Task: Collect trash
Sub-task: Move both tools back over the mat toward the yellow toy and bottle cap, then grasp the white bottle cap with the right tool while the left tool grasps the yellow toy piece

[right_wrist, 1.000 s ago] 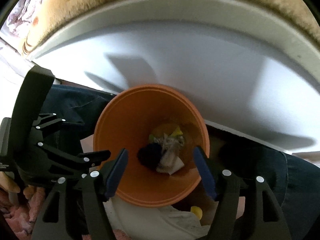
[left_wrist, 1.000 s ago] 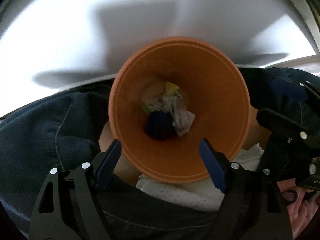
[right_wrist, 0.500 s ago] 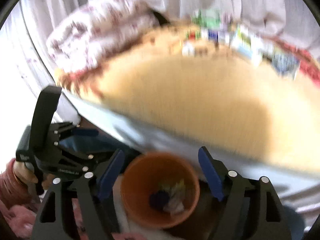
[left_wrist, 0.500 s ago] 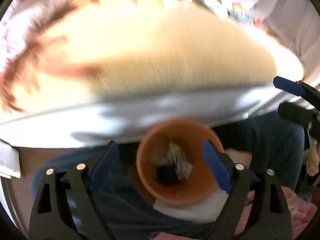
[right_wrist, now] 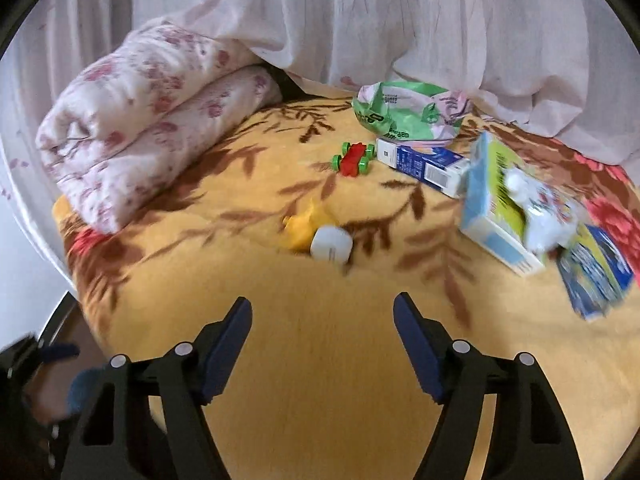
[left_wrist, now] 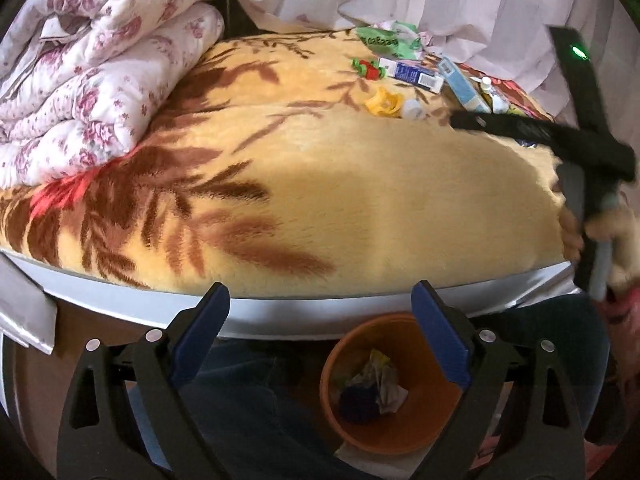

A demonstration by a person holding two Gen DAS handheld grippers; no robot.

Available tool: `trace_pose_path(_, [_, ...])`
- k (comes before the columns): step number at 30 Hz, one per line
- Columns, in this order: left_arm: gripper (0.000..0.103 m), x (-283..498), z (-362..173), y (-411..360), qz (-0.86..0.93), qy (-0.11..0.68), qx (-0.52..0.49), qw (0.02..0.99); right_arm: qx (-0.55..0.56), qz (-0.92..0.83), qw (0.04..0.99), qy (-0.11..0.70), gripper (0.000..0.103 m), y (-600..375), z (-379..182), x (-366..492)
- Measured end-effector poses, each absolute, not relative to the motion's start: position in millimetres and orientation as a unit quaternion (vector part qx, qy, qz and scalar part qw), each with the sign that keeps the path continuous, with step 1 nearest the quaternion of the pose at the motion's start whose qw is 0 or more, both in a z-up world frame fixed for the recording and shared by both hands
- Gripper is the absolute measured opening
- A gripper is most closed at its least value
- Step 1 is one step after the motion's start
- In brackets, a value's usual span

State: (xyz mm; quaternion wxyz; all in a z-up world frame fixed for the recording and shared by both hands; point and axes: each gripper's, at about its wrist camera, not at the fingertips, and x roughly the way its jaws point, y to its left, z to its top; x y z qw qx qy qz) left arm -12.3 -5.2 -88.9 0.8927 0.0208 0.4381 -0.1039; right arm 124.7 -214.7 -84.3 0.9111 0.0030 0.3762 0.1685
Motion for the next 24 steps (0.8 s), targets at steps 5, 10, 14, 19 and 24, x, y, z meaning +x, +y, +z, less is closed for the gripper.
trace_pose_path(5, [0.09,-6,-92,5,-0.102,0.445,0.011,0.89,-0.017,0.152,0.903,0.402,0.067,-197,-95,166])
trace_pose_path(10, [0.09,2,-97,13,-0.1,0.452,-0.001,0.886,-0.033,0.144,0.892,0.428,0.056,-185,-107,191])
trace_pose_path(14, [0.09,6,-100,18,-0.097,0.457,-0.01,0.884,-0.028,0.148,0.884,0.442,0.037,-186,-112,198])
trace_pose_path(19, [0.09,8,-99,20,-0.097,0.459,-0.022,0.883,-0.023,0.149,0.889,0.432,0.034,-191,-107,187])
trace_pose_path(24, [0.09,14,-86,15,-0.107,0.443,-0.022,0.89,-0.011,0.155,0.898,0.412,0.034,-206,-93,162])
